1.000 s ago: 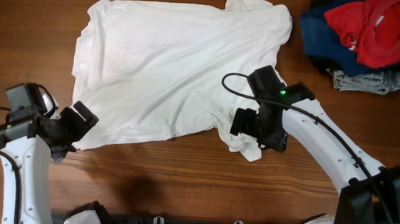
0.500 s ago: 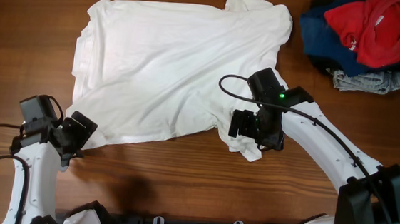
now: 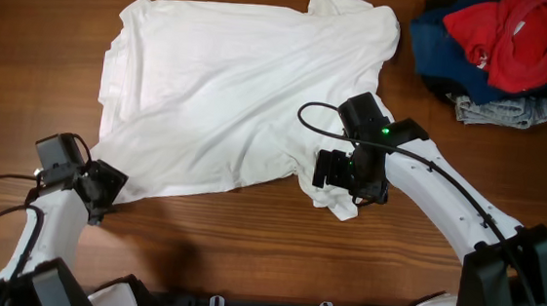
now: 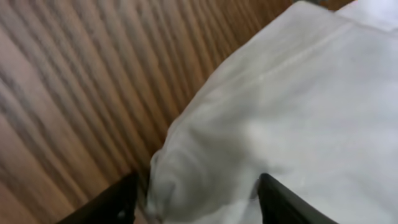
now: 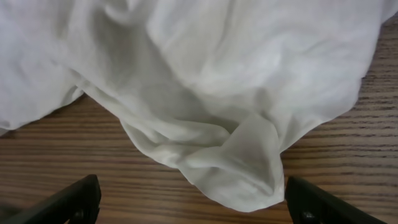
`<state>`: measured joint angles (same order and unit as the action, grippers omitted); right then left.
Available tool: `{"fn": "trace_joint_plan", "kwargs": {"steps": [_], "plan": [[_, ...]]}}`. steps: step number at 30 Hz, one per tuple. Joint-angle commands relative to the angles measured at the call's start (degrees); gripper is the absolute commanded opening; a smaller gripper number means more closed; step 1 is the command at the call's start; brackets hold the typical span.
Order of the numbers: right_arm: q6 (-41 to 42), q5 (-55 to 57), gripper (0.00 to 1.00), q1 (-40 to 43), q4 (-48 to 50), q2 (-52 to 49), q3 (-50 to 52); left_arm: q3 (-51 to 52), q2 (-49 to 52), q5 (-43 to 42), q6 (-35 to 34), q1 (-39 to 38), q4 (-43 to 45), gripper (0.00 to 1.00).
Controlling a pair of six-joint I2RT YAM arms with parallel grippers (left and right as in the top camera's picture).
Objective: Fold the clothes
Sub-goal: 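Grasp the shirt's lower left and lower right hem corners with both grippers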
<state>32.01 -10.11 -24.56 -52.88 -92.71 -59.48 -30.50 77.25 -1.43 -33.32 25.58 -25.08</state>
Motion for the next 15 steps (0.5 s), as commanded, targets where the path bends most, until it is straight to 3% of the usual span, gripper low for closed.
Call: {"fn": "trace_joint_plan", "kwargs": {"steps": [1,3,5,15], "plan": [[-0.57,-0.48,0.95,-0.20,0.13,0.94,-0.02,1.46,4.11,-0.63,-0.66,0.22,1.05,0.44],[-0.59,-0.48,0.95,-0.20,-0.09,0.94,-0.02,1.46,4.15,-0.74,-0.66,0.22,1.46,0.17],[-0.52,-0.48,0.94,-0.20,-0.70,0.94,-0.02,1.46,4.15,-1.60,-0.61,0.22,1.77,0.06],[4.42,-2.03,0.95,-0.20,-3.65,0.94,0.00,1.46,4.13,-3.72,-0.61,0.22,1.75,0.04]]}}
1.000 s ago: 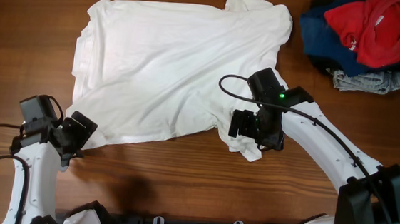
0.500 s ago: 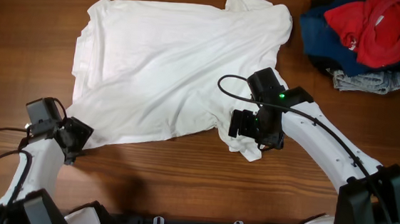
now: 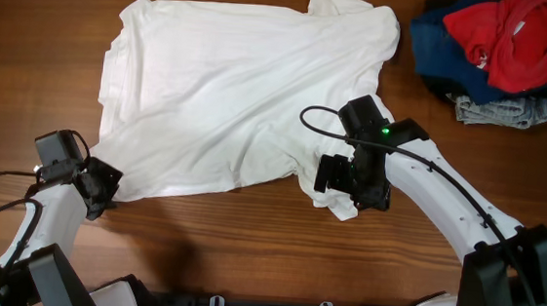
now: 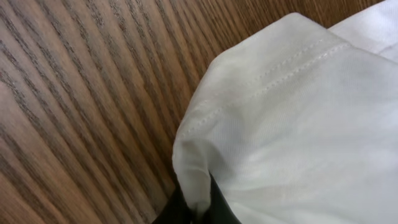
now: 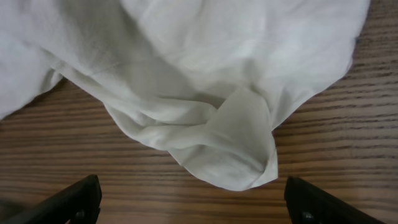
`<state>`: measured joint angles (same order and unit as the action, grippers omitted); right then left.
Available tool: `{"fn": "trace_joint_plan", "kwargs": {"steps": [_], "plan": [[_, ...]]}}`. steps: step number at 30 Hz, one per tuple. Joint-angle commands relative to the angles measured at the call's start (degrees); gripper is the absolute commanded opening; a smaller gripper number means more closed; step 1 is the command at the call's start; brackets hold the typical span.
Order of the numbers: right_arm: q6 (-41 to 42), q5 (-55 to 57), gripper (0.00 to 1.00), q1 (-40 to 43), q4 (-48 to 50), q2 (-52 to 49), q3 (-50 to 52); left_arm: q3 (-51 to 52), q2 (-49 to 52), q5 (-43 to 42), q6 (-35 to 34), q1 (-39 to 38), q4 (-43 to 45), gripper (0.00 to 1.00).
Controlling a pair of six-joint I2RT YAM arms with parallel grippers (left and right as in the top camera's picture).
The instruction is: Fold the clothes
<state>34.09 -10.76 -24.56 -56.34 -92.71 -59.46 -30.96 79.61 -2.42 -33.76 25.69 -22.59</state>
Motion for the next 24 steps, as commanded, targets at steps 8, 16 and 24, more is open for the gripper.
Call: {"fn": "trace_joint_plan", "kwargs": {"steps": [8,16,24], "plan": [[3.58,-2.03,0.96,-0.20,2.10,0.94,4.63,1.92,1.77,-3.10,-0.15,0.11,-0.07,0.04],[4.04,0.52,0.73,-0.17,11.91,0.94,10.38,1.44,1.70,-3.08,0.28,0.17,1.25,0.04],[5.16,3.37,0.04,1.57,11.43,1.92,10.32,-1.73,0.22,-3.08,1.22,1.70,-0.61,0.04]]}}
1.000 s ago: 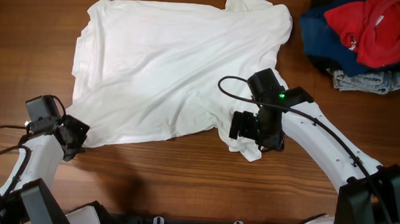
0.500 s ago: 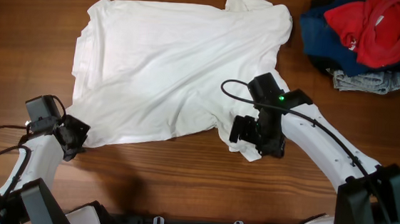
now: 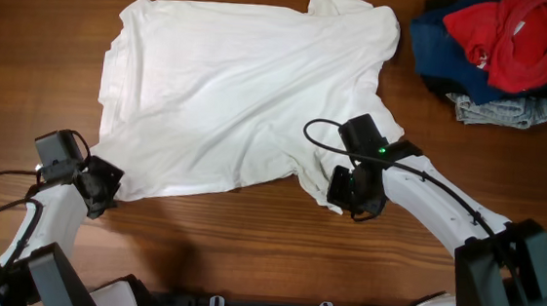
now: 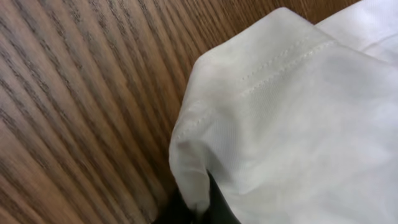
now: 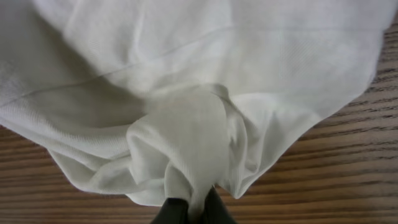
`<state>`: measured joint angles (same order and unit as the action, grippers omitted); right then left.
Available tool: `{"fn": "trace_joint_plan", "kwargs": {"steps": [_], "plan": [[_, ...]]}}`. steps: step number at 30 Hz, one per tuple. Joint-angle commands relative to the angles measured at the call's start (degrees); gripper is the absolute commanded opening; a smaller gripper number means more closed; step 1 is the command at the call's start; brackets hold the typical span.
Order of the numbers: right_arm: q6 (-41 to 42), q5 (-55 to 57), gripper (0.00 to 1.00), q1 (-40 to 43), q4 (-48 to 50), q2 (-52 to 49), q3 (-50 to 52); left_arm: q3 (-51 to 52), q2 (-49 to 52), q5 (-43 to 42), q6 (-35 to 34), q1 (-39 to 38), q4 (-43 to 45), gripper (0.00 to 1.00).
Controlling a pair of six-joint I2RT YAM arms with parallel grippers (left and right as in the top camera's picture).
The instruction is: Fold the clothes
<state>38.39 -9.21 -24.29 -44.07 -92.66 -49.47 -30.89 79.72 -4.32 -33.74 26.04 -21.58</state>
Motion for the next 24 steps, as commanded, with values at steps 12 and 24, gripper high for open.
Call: {"fn": "trace_joint_plan", "kwargs": {"steps": [12,24], "plan": [[-4.15,0.00,0.04,10.67,-8.68,25.31,-0.35,-13.07,-13.57,-1.22,9.60,9.22,-20.83,0.04],[-5.44,1.27,0.04,10.88,-16.79,34.34,-2.05,-13.38,-29.97,-1.20,11.02,9.07,-24.52,0.04]]}}
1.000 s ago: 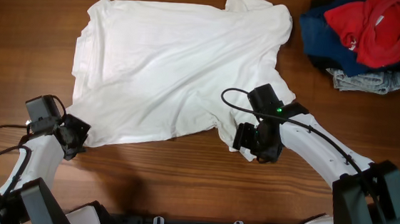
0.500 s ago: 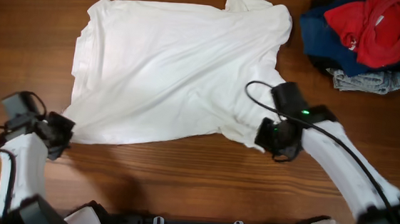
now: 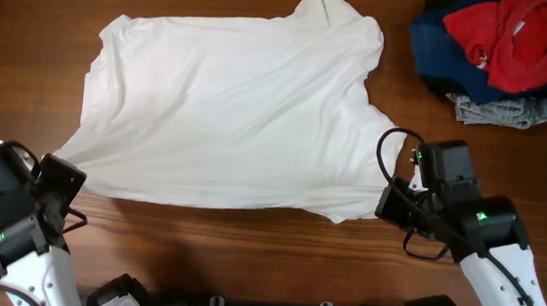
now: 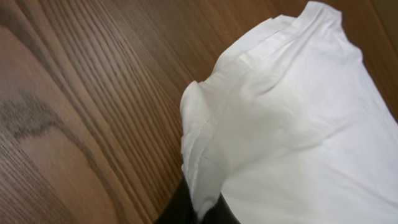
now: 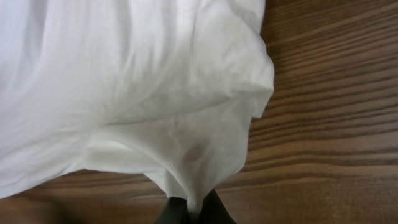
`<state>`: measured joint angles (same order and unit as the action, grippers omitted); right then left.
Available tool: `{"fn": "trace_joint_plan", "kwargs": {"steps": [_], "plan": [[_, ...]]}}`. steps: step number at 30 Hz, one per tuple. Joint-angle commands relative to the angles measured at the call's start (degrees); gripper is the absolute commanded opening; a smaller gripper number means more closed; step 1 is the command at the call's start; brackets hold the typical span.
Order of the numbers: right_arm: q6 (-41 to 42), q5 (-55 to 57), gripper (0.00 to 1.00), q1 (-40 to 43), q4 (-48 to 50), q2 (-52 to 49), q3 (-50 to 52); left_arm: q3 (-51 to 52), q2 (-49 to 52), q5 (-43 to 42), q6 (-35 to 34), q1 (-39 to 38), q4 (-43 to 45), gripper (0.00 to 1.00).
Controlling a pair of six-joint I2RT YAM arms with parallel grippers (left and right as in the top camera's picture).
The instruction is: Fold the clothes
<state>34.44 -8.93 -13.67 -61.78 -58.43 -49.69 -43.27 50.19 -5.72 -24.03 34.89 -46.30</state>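
Observation:
A white t-shirt (image 3: 228, 110) lies spread across the wooden table, its near hem stretched in a fairly straight line. My left gripper (image 3: 64, 178) is shut on the shirt's near left corner (image 4: 199, 186). My right gripper (image 3: 384, 203) is shut on the near right corner (image 5: 193, 186). In both wrist views the cloth is pinched between dark fingertips at the bottom edge of the frame.
A heap of other clothes (image 3: 496, 53), red, dark blue and grey, sits at the far right corner of the table (image 3: 30, 17). Bare wood shows to the left of the shirt and along the near edge.
Both grippers have moved outward and toward the near edge with their corners of the shirt. The near hem is now pulled out straight and the whole shirt has shifted left.
At first both grippers were open, the left at the near left corner, the right over the bunched near right corner. The left shut on its corner, then the right on its own. Now the shirt is stretched between them.

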Motion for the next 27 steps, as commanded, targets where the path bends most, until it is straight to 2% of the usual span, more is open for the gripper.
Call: {"fn": "trace_joint_plan", "kwargs": {"steps": [1,6,10,13,18,27], "plan": [[-1.55,1.60,0.04,0.26,1.77,-0.35,-1.84,-1.01,0.17,0.17,1.31,0.22,0.44,0.04],[-5.11,2.05,0.05,0.24,13.03,-4.20,-1.84,-1.01,5.57,0.17,1.29,0.22,3.67,0.04],[-8.57,2.08,0.04,0.24,23.91,-8.28,-1.84,-1.03,10.21,-0.63,1.07,0.22,9.31,0.04],[-10.54,2.14,0.04,0.26,32.65,-12.61,-1.86,-1.03,12.81,-4.76,1.05,0.22,15.32,0.04],[-13.53,2.05,0.05,0.26,44.87,-20.22,-3.32,-1.03,15.26,-7.69,-2.14,0.22,23.96,0.04],[-16.44,3.21,0.04,0.26,51.47,-30.80,-11.21,-1.03,18.47,-8.15,-2.12,-4.74,37.99,0.04]]}}
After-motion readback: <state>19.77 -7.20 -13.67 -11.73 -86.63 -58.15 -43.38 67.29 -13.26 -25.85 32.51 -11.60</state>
